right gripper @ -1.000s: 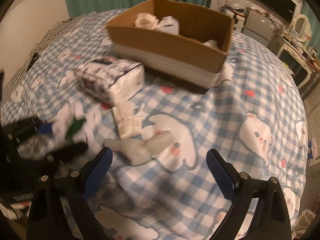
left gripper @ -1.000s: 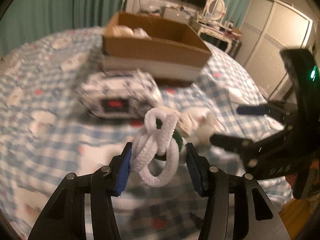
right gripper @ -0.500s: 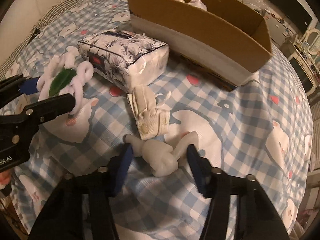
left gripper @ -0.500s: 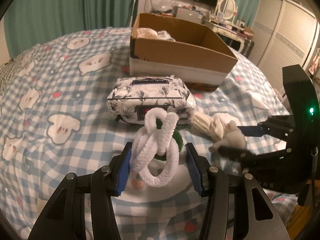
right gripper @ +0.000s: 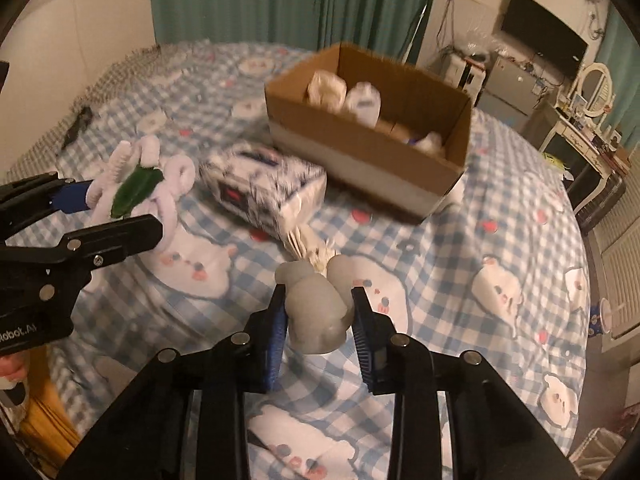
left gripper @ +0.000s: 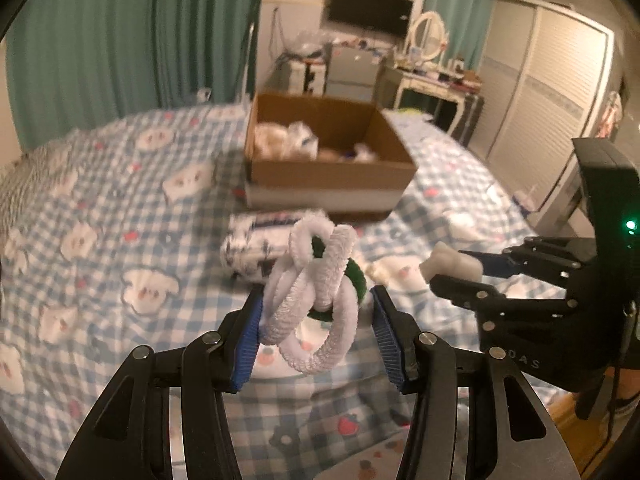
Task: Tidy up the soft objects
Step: 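Carry the ring toy and bone plush into the box and open both tools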
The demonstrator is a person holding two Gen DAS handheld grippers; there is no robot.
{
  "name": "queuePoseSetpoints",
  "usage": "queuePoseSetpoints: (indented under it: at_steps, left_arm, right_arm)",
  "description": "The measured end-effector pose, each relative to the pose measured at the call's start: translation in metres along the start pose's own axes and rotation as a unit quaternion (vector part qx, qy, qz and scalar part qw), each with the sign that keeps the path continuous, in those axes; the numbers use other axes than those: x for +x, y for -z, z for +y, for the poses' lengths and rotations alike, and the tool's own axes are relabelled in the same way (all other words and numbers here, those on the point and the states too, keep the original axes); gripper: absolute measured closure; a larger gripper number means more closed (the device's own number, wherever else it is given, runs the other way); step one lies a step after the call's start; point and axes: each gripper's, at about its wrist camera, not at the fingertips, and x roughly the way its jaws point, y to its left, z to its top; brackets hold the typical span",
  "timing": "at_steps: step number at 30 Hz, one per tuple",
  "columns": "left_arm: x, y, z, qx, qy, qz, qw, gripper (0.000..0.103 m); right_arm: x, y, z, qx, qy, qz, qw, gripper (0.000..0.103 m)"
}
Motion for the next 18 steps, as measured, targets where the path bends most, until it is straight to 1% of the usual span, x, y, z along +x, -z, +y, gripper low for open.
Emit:
queuePoseSetpoints:
  at_steps: [2,4,6,10,14,17,18]
  left_arm:
    - [-0.011,-0.013,-0.001,0.011,-0.001,-0.012,0.9999,0.052]
    - [-0.020,-0.028,-0.002,0.024,-0.014,-0.028,0.9992,0.052]
    - [-0.030,-0.046,-0.002,0.038,-0.026,-0.049,0.9978,0.052]
    - [-0.039,-0.087,-0.005,0.058,-0.033,-0.088,0.9939,0.052]
    - [-0.028,-0.122,-0.006,0.067,-0.024,-0.105,0.9920,0.052]
    - [-0.005,-0.150,-0.008,0.077,-0.013,-0.114,0.9904,0.052]
    - [0.001,-0.155,-0.007,0.079,-0.008,-0.114,0.9903,0.052]
  right_arm:
    - [-0.014,-0.006,-0.004,0.014,0.000,-0.013,1.000,0.073]
    - [-0.025,-0.014,-0.008,0.020,0.005,-0.025,0.999,0.073]
    - [-0.043,-0.026,-0.017,0.027,0.011,-0.044,0.999,0.073]
    - [-0.077,-0.060,-0.037,0.037,0.026,-0.093,0.995,0.073]
    - [-0.094,-0.100,-0.057,0.046,0.033,-0.136,0.989,0.073]
    - [-0.090,-0.128,-0.072,0.054,0.034,-0.155,0.986,0.073]
    - [-0.087,-0.135,-0.076,0.056,0.034,-0.159,0.985,0.073]
